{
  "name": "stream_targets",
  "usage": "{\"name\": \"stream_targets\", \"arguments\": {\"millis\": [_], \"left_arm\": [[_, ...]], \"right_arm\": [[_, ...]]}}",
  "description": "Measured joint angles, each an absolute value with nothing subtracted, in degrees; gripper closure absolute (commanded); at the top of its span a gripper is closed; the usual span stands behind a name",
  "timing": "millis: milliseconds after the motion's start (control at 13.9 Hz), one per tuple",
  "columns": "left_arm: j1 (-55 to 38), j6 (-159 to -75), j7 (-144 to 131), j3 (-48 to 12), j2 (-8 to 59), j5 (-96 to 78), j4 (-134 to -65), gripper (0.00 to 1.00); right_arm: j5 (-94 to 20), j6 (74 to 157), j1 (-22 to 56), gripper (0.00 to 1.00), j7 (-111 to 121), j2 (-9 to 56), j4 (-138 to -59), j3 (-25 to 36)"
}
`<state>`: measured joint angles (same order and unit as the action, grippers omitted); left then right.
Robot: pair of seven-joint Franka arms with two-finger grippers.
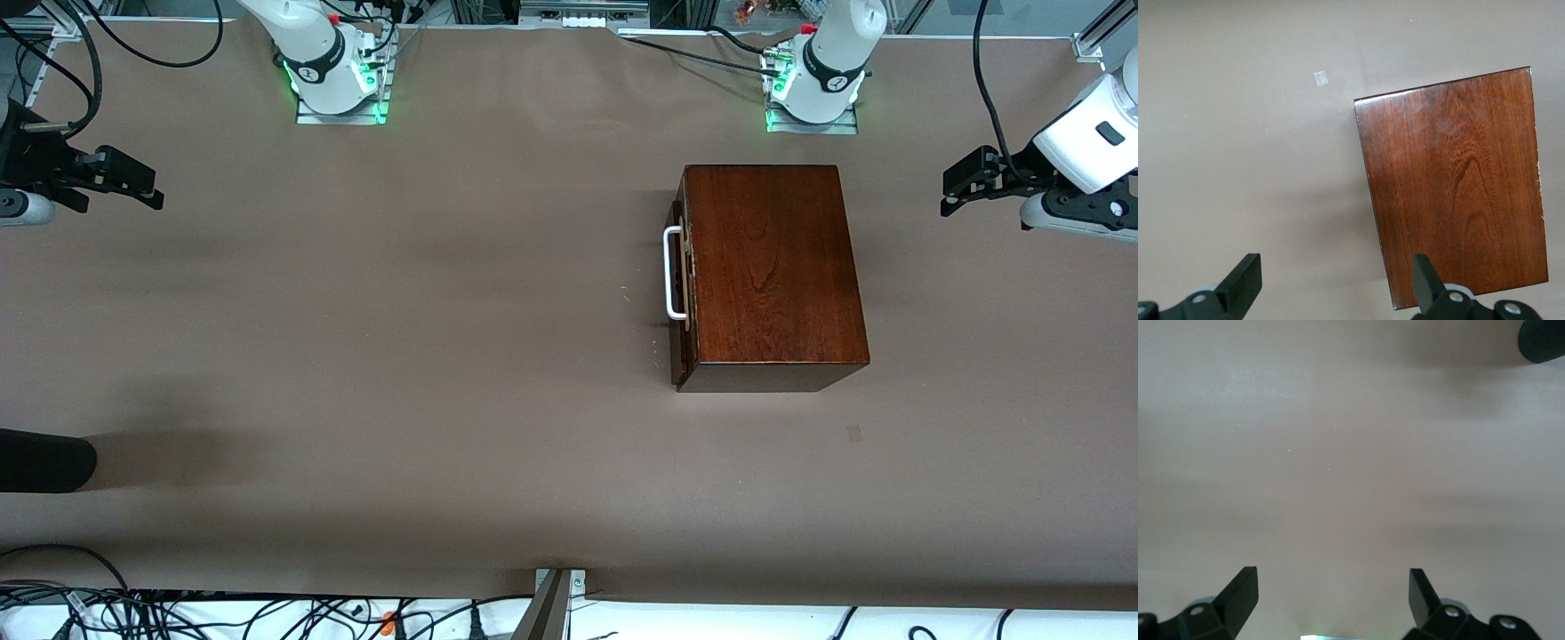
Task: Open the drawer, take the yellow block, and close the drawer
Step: 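Reach the left gripper toward the white handle of the wooden box drawer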
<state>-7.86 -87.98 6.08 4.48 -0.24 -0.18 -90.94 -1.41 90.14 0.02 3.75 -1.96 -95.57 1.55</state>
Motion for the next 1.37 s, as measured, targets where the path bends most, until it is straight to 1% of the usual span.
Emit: {"name": "stream_targets", "arguments": {"millis": [865,1154,1370], "left_arm": [[-8.2,-88.0,5.7,3.5,-0.2,-0.2,-90.9,0.0],[-8.3,-88.2,-0.6,-1.0,-0.2,-0.2,-90.9,0.0],[-8.5,-88.6,-11.2,-7.7,-0.1,-0.2,-90.8,0.0]], "right_arm": [[-1.4,90.1,0.0,0.0,3.7,-2.0,-95.6,1.6],[-1.4,90.1,0.0,0.0,3.7,-2.0,-95.6,1.8],[-1.4,90.1,0.0,0.0,3.7,-2.0,-95.6,2.1]]}}
